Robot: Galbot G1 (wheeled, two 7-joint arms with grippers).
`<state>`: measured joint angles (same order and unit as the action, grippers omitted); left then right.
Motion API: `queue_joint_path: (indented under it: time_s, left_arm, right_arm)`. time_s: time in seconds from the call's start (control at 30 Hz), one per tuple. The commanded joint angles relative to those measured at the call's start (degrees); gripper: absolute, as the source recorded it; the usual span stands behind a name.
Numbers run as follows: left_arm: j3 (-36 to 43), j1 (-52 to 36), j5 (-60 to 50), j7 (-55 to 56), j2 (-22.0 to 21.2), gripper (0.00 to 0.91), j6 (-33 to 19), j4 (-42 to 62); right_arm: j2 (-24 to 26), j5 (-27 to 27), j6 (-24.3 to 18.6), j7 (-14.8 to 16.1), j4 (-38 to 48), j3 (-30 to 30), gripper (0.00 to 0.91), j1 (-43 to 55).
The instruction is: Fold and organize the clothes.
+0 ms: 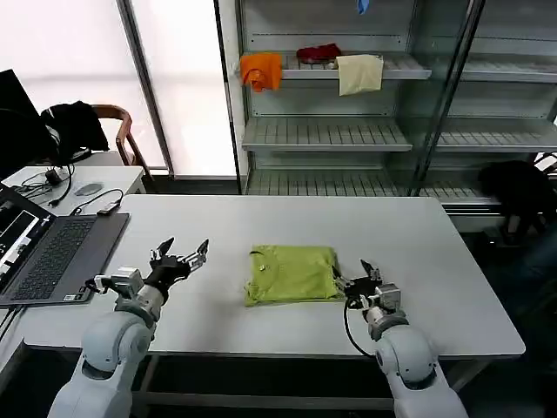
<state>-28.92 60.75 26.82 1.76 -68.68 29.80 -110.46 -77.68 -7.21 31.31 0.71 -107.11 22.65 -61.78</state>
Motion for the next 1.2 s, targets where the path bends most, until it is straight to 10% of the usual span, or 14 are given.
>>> queue_joint_path:
  time_s: [0.03,1.2]
  left_arm:
    - [-0.08,0.38,-0.33,-0.08,0.00,0.907,-0.31,0.21]
    - [-0.77,1.49,-1.61,-1.49,-0.24,0.907,-3.22,2.13]
  right_arm:
    - [4.43,5.66,-2.62,1.94,-0.09,7.36,0.907,-1.66]
    - [9.85,-0.85,-3.59,6.03,0.73,14.41,0.907,-2.97]
